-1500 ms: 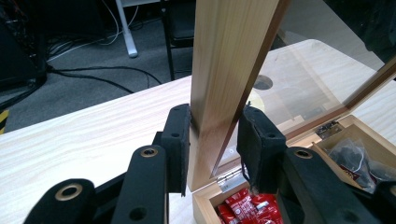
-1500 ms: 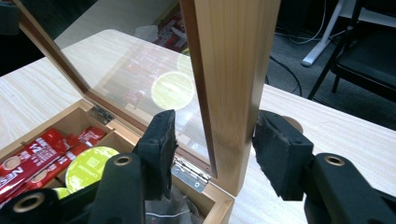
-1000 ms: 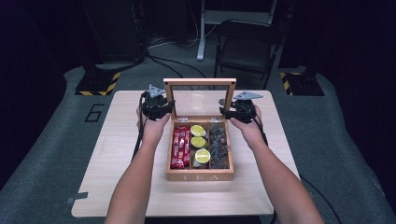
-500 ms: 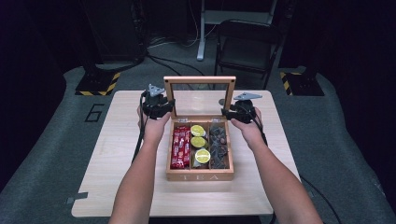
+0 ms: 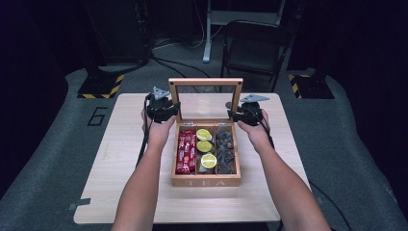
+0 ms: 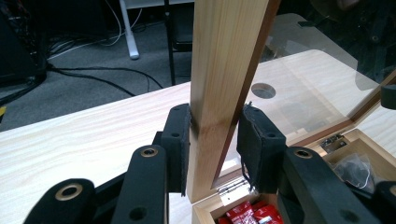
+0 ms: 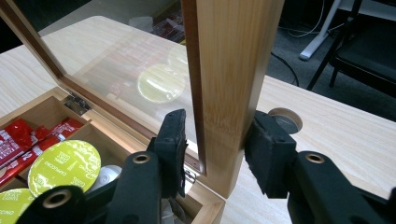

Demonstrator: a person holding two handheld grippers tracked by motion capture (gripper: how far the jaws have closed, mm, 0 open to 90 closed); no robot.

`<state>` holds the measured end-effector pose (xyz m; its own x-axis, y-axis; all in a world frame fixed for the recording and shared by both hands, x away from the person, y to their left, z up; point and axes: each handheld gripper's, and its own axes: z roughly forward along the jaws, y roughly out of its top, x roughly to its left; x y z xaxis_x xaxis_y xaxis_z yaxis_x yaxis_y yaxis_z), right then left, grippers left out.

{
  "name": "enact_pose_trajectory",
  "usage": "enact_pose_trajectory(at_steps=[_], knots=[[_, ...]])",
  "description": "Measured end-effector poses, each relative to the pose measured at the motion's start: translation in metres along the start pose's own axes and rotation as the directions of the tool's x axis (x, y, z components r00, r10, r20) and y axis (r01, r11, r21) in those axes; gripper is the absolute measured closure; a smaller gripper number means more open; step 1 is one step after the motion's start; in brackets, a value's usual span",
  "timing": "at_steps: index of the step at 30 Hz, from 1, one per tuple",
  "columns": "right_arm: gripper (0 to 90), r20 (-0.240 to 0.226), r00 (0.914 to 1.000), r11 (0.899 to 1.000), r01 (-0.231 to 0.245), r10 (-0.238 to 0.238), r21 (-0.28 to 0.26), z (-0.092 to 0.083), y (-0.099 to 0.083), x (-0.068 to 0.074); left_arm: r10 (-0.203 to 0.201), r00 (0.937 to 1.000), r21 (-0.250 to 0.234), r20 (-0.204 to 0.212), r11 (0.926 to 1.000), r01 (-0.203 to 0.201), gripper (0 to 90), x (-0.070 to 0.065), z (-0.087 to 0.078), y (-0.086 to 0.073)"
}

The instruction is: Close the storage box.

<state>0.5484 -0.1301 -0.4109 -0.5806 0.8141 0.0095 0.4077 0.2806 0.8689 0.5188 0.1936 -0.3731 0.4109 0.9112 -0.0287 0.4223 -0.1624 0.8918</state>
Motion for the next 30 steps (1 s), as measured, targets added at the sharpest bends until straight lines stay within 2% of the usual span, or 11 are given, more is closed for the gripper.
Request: enact_pose_trajectory(at_steps=[3,8,10,12,13,17,20,23,25,27,30], knots=[[60.5,-0.004,1.0,1.0,0.003,-0.003,0.003,-0.001,0.0,-0.001,0.007,1.0,0.009,0.004,0.9999,-0.007,64.4,0.001,0.0,0.0],[63.5,-0.014,0.9998,1.0,-0.013,0.013,0.007,-0.004,0.002,-0.004,0.007,0.9999,0.007,0.016,1.0,-0.007,57.7,0.0,0.0,-0.003],[64.1,-0.013,0.9997,1.0,-0.022,0.022,0.0,-0.005,0.002,-0.005,-0.007,0.9997,0.005,0.022,1.0,0.007,55.8,0.001,-0.002,-0.006],[64.1,-0.013,0.9997,1.0,-0.019,0.019,0.005,-0.004,0.003,-0.006,0.003,0.9997,0.002,0.025,1.0,-0.003,54.0,0.002,-0.005,-0.008],[64.1,-0.014,0.9993,0.999,-0.034,0.034,0.008,-0.004,0.003,-0.005,0.001,0.9995,0.0,0.031,1.0,-0.001,53.5,0.003,-0.007,-0.009],[64.2,-0.013,0.9994,0.999,-0.032,0.032,0.008,-0.003,0.004,-0.006,-0.017,0.9992,-0.003,0.037,0.9998,0.017,49.6,0.005,-0.013,-0.012],[64.1,-0.015,0.999,0.999,-0.041,0.041,0.009,-0.002,0.005,-0.007,-0.011,0.9991,0.004,0.041,0.9999,0.011,48.5,0.008,-0.02,-0.017],[64.0,-0.021,0.9988,0.999,-0.044,0.045,0.021,-0.001,0.006,-0.008,-0.023,0.9987,0.016,0.046,0.9996,0.022,48.3,0.009,-0.026,-0.023],[64.0,-0.028,0.9981,0.998,-0.053,0.054,0.028,-0.001,0.007,-0.009,-0.014,0.9989,0.033,0.045,0.9994,0.012,48.3,0.007,-0.031,-0.027],[63.9,-0.035,0.9982,0.998,-0.047,0.049,0.034,0.0,0.008,-0.01,0.009,0.9977,0.047,0.067,0.9988,-0.012,48.3,0.003,-0.034,-0.032],[63.2,-0.045,0.9985,0.999,-0.031,0.032,0.036,0.001,0.01,-0.012,0.001,0.9941,0.056,0.109,0.9984,-0.008,48.3,-0.006,-0.037,-0.042]])
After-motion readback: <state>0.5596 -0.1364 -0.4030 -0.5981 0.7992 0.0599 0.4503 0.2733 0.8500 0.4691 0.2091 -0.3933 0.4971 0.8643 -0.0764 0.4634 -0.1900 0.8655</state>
